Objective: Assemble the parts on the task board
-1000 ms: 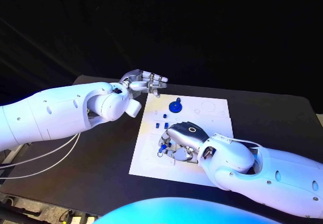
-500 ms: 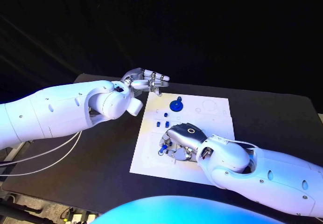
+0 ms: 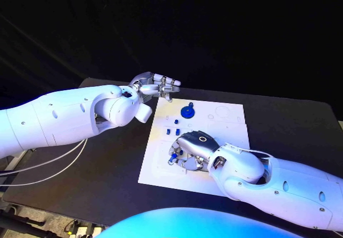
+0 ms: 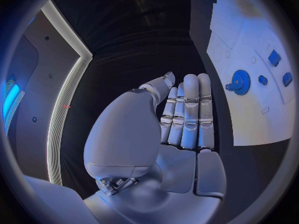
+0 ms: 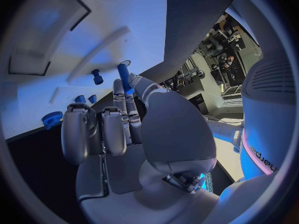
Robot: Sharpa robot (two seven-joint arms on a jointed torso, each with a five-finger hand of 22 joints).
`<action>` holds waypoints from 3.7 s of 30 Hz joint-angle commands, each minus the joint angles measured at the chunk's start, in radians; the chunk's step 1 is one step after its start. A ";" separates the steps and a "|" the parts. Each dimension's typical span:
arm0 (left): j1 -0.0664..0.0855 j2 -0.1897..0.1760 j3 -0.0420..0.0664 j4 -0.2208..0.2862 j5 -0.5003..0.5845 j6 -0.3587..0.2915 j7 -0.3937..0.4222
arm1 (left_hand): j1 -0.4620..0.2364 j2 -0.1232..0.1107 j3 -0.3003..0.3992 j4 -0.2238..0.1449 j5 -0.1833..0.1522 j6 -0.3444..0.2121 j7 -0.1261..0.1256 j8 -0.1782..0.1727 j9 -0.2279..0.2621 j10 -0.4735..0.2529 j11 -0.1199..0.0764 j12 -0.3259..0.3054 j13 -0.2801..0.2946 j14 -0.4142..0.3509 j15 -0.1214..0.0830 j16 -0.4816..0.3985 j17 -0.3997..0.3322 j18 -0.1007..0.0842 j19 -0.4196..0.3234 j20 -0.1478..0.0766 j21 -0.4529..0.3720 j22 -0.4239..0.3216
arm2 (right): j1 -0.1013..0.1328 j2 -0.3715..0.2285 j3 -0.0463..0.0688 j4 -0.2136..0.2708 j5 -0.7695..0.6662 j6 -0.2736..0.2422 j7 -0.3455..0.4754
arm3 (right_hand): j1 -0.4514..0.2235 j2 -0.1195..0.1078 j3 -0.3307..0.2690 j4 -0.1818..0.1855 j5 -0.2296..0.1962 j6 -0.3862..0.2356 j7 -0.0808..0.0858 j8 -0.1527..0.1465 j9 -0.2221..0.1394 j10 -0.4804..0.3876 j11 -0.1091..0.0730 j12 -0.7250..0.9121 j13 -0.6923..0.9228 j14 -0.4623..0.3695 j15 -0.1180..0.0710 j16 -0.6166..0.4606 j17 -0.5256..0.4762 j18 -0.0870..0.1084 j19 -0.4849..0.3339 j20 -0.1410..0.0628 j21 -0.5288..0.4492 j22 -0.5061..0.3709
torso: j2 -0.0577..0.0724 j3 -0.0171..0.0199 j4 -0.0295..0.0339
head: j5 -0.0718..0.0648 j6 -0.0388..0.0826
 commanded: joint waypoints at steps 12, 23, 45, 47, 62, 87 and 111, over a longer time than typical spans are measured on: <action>0.001 -0.002 0.000 0.002 0.001 0.019 0.002 | -0.002 0.009 -0.006 0.000 0.001 -0.007 -0.001 -0.004 0.000 -0.004 0.000 0.007 0.001 -0.002 0.004 -0.006 -0.001 0.005 0.004 0.002 -0.005 -0.001 | -0.011 -0.010 -0.004 0.022 -0.013 0.016 -0.011 | 0.006 0.000 0.009 0.000 0.004 0.006 0.001 0.002 0.001 0.007 -0.001 -0.005 -0.001 0.052 -0.005 0.002 -0.001 -0.016 0.025 -0.006 -0.004 0.196 | 0.000 0.0005 -0.0001 | 0.004 -0.004; 0.001 -0.003 0.000 0.003 0.001 0.019 0.001 | -0.004 0.010 -0.007 0.000 0.001 -0.008 -0.001 -0.005 0.000 -0.006 0.001 0.008 0.002 -0.002 0.005 -0.006 -0.002 0.005 0.004 0.002 -0.006 -0.002 | -0.011 -0.009 -0.004 0.015 -0.018 0.031 -0.024 | 0.006 0.000 0.009 0.000 0.004 0.006 0.001 0.002 0.001 0.007 -0.001 -0.005 -0.001 0.052 -0.005 0.002 -0.001 -0.016 0.025 -0.006 -0.004 0.196 | 0.000 -0.0003 0.0003 | 0.004 -0.004; 0.001 -0.003 0.000 0.006 0.001 0.020 -0.004 | -0.004 0.010 -0.008 0.001 0.001 -0.008 -0.001 -0.005 0.000 -0.007 0.001 0.009 0.002 -0.003 0.005 -0.007 -0.002 0.005 0.004 0.002 -0.007 -0.002 | -0.012 0.027 -0.008 -0.010 -0.047 0.050 -0.042 | -0.016 -0.017 0.008 0.001 0.006 -0.009 0.007 -0.008 0.000 -0.002 0.006 -0.018 -0.005 0.051 0.000 0.000 -0.008 -0.014 0.021 -0.003 -0.014 0.194 | 0.000 -0.0003 0.0007 | 0.000 -0.004; 0.001 -0.003 0.000 0.007 0.001 0.020 -0.005 | -0.004 0.010 -0.008 0.001 0.001 -0.008 -0.001 -0.005 0.000 -0.007 0.001 0.009 0.002 -0.003 0.005 -0.007 -0.002 0.005 0.004 0.002 -0.007 -0.002 | -0.012 0.027 -0.008 -0.012 -0.046 0.050 -0.042 | -0.019 -0.019 0.008 0.001 0.007 -0.011 0.008 -0.009 0.000 -0.003 0.007 -0.019 -0.006 0.051 0.000 0.000 -0.007 -0.014 0.021 -0.003 -0.014 0.194 | 0.000 -0.0004 0.0003 | -0.002 -0.003; 0.001 -0.005 0.000 0.006 0.001 0.021 -0.007 | -0.005 0.011 -0.009 0.001 0.001 -0.009 0.000 -0.005 0.000 -0.009 0.002 0.009 0.002 -0.003 0.005 -0.008 -0.003 0.005 0.004 0.002 -0.008 -0.003 | -0.012 0.015 -0.009 -0.004 -0.040 0.015 -0.028 | -0.069 -0.074 -0.021 0.013 0.042 -0.083 0.032 -0.049 -0.017 -0.080 0.034 -0.055 -0.022 0.044 0.023 -0.011 -0.030 -0.005 0.002 0.014 -0.068 0.181 | 0.000 0.0009 -0.0005 | -0.001 -0.002; 0.000 -0.007 -0.001 0.003 0.003 0.026 0.005 | -0.013 0.013 -0.014 0.007 0.001 -0.011 0.000 -0.005 0.000 -0.014 0.003 0.012 0.002 -0.003 0.007 -0.009 -0.004 0.005 0.004 0.004 -0.012 -0.006 | 0.023 -0.183 0.009 0.150 0.093 -0.208 -0.024 | -0.025 -0.023 -0.178 0.032 0.081 -0.084 0.018 -0.004 -0.016 -0.056 0.008 0.147 0.022 0.037 0.004 -0.035 -0.076 0.003 -0.003 0.006 -0.114 0.169 | -0.003 -0.0011 -0.0006 | -0.039 0.021; -0.001 -0.018 -0.008 0.002 0.017 0.014 0.044 | -0.011 0.014 -0.015 0.006 0.001 -0.011 -0.001 -0.004 0.001 -0.014 0.002 0.016 0.003 -0.003 0.007 -0.009 -0.004 0.005 0.005 0.005 -0.014 -0.007 | 0.048 -0.568 -0.010 0.278 0.255 -0.109 -0.251 | -0.167 0.000 -0.470 0.186 0.145 -0.097 -0.043 0.170 0.190 0.210 -0.056 1.170 1.171 0.075 -0.049 0.092 0.123 -0.030 0.057 -0.047 0.056 0.222 | -0.025 -0.0082 -0.0199 | -0.198 0.021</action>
